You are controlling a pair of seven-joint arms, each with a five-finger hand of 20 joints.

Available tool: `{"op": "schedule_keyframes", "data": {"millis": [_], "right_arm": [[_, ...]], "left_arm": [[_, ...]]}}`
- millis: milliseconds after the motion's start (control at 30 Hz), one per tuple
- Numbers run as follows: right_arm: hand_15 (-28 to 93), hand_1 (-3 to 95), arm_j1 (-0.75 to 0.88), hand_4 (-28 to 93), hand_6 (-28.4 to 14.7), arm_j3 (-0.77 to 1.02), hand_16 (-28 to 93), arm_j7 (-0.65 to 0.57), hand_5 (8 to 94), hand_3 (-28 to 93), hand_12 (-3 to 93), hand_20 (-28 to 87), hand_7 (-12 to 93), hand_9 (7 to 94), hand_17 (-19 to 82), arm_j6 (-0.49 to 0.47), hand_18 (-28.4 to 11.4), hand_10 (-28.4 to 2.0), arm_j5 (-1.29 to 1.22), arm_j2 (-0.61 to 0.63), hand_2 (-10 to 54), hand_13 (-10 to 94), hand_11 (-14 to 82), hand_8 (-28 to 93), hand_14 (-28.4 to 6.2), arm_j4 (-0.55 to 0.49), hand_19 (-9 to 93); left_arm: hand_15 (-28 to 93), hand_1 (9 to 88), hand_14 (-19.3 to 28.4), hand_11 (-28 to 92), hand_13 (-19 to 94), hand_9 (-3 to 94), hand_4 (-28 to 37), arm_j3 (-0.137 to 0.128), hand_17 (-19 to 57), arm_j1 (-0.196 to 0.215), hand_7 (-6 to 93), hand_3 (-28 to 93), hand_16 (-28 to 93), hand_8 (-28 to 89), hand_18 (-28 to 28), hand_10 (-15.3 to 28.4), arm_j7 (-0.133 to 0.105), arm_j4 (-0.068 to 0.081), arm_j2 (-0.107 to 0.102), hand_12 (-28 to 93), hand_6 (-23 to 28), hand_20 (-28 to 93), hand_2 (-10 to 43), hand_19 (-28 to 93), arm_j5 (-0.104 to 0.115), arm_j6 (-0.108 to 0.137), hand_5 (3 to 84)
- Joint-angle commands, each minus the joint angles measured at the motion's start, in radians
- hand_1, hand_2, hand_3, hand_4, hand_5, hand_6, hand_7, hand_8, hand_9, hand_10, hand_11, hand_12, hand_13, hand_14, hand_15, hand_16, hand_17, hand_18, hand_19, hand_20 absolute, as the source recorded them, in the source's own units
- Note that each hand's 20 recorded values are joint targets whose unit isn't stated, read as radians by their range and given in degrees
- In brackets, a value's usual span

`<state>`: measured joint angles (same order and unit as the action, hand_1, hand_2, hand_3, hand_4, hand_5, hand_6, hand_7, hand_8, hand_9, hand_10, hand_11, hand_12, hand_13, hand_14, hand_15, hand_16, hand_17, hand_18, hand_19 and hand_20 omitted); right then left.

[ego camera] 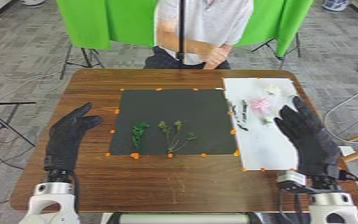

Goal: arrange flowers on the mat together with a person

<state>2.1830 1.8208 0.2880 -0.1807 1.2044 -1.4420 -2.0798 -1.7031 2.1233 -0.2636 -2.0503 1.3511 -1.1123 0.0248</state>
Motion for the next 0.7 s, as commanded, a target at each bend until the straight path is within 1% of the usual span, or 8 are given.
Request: {"op": "schedule_keyframes", "data": {"millis": [33,100,133,200,300,433,533,700], "right_arm": [[6,6.9,-0.009,-22,-1.1,0.019,8,0.024,29.8,75,9.6,21,6,32.4,16,0.013,-11.5,-13.6,0.001,-0.038,-9.5,25,1.9,-7,-10.1,-0.003,1],[6,6.9,-0.012,-22,-1.3,0.019,8,0.02,30.1,75,9.6,21,6,32.6,16,0.007,-11.4,-13.6,0.005,-0.038,-9.5,25,2.0,-7,-9.9,0.0,1],[6,7.0,-0.014,-22,-1.4,0.018,7,0.02,30.2,75,9.6,21,6,32.8,16,0.005,-11.4,-13.6,0.006,-0.036,-9.5,25,2.1,-7,-9.9,0.002,1],[6,7.1,-0.018,-22,-1.6,0.015,7,0.017,30.4,75,9.5,21,6,32.9,16,0.006,-11.4,-13.8,0.006,-0.035,-9.5,25,2.1,-7,-9.9,0.004,1],[6,7.0,-0.022,-23,-1.9,0.007,7,0.014,30.6,75,9.5,21,6,32.9,16,0.022,-11.4,-13.8,0.001,-0.031,-9.5,25,2.1,-7,-9.8,0.004,1],[7,6.8,-0.019,-24,-1.7,-0.005,6,0.0,31.6,72,9.6,21,7,34.7,17,0.082,-11.5,-13.9,-0.007,-0.027,-9.4,26,2.7,-7,-9.5,-0.007,1],[8,5.8,-0.02,-24,-1.5,-0.012,6,-0.003,33.4,72,9.6,21,8,36.6,18,0.106,-11.5,-14.1,-0.021,-0.022,-6.8,28,3.2,-7,-9.6,-0.008,1],[9,5.3,-0.021,-26,-1.2,-0.02,5,-0.005,35.4,70,9.7,22,9,39.0,19,0.127,-11.5,-14.1,-0.019,-0.02,-5.7,29,3.8,-8,-9.8,-0.01,1]], "left_arm": [[24,25.7,18.0,22,41,50.4,-16.4,-0.021,10.9,0.032,12.5,67,3,-5,13.0,15.0,-0.01,-0.003,-0.009,16,3.0,21,-7.4,9,-0.002,0.026,48.5],[23,25.6,17.7,21,40,49.4,-16.4,-0.03,11.0,0.038,12.5,67,2,-5,12.9,14.8,-0.015,-0.003,-0.01,16,2.8,21,-7.1,9,0.0,0.04,48.0],[22,25.0,17.5,21,40,49.1,-16.8,-0.033,11.1,0.041,12.5,67,2,-5,12.9,14.7,-0.017,-0.004,-0.013,16,2.8,21,-5.9,9,0.009,0.046,47.8],[21,23.7,17.5,20,40,49.1,-19.9,-0.039,11.4,0.05,12.5,67,2,-5,12.7,14.8,-0.019,-0.007,-0.016,16,2.8,21,-0.8,9,0.025,0.057,48.0],[21,21.2,17.6,20,40,50.0,-26.6,-0.044,11.8,0.063,12.4,68,2,-5,12.3,15.3,-0.035,-0.012,-0.021,16,2.9,21,7.3,9,0.041,0.082,49.1],[22,19.5,17.9,20,42,51.7,-28.1,-0.049,12.3,0.067,13.1,67,2,-5,12.1,15.6,-0.046,-0.012,-0.027,16,2.7,22,14.5,9,0.055,0.099,50.4],[23,19.4,18.0,21,42,51.9,-28.2,-0.053,12.4,0.072,13.4,68,2,-5,12.1,15.7,-0.045,-0.014,-0.028,16,2.8,22,13.7,9,0.05,0.097,50.3],[24,18.7,18.3,21,42,52.0,-28.2,-0.051,12.4,0.076,13.3,67,2,-5,12.0,15.7,-0.047,-0.013,-0.026,16,3.1,22,6.6,10,0.05,0.096,50.2]]}}
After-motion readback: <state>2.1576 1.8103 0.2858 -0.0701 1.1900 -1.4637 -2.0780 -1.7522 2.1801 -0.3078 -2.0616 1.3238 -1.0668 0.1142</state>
